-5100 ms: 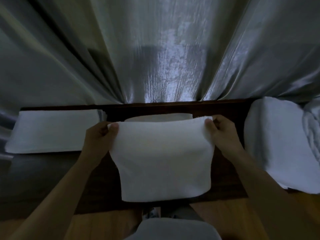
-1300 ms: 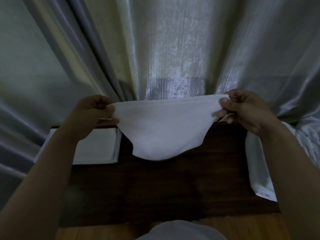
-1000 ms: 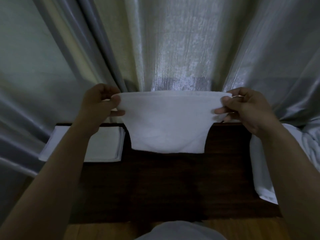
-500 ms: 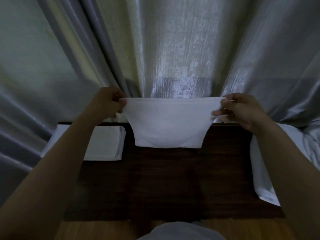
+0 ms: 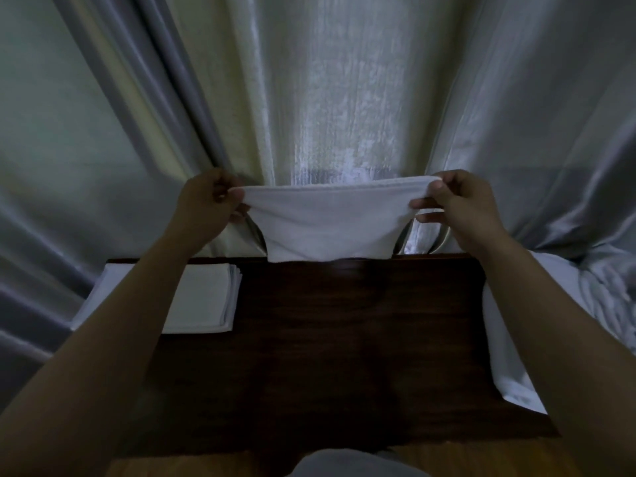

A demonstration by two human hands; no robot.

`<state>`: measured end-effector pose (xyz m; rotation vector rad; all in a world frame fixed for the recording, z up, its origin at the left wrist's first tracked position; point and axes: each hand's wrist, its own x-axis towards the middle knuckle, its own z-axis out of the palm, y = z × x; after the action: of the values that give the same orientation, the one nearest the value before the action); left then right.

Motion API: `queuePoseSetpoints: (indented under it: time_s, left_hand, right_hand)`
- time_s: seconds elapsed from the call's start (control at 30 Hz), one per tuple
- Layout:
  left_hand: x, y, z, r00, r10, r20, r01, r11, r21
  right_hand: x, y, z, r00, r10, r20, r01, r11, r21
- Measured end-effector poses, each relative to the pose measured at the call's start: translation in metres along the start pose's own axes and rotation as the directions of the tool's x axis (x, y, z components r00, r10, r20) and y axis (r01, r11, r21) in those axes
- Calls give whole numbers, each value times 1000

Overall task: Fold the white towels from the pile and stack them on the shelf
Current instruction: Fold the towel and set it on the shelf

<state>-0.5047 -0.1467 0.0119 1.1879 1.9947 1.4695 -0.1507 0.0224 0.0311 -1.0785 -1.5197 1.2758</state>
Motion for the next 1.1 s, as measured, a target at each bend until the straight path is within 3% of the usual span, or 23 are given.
queuePoseSetpoints:
  time_s: [0.13, 0.33, 0.47, 0.57, 0.67, 0.8, 0.97, 1.1]
  left_hand:
    - [-42, -19, -2, 995, -20, 102, 17, 1000, 26]
    - [-136, -90, 6, 961, -162, 222, 113, 969, 219]
    - [-201, -136, 12, 908, -240, 344, 123, 936, 329]
    - [-239, -166, 12, 860, -342, 380, 216, 916, 338]
    - [-269, -184, 13, 823, -412, 390, 288, 896, 338]
    - [-292, -198, 9, 821, -391, 415, 242, 898, 367]
    - [-293, -197, 0, 756, -423, 500, 185, 870, 456]
    - [-266, -183, -5, 731, -451, 512, 228, 869, 439]
  right_hand:
    - [-42, 28, -6, 999, 34, -23, -35, 998, -57]
    - [-136, 121, -11, 985, 170, -12, -171, 979, -110]
    - [-198, 175, -19, 951, 301, 74, -279, 935, -220]
    - [-233, 204, -25, 915, 386, 120, -337, 891, -303]
    - [-256, 223, -26, 915, 380, 132, -289, 849, -442]
    - [-279, 252, -42, 905, 401, 142, -239, 756, -609]
    - [-280, 231, -36, 880, 448, 160, -245, 714, -656]
    - [-252, 216, -36, 891, 415, 184, -203, 727, -656]
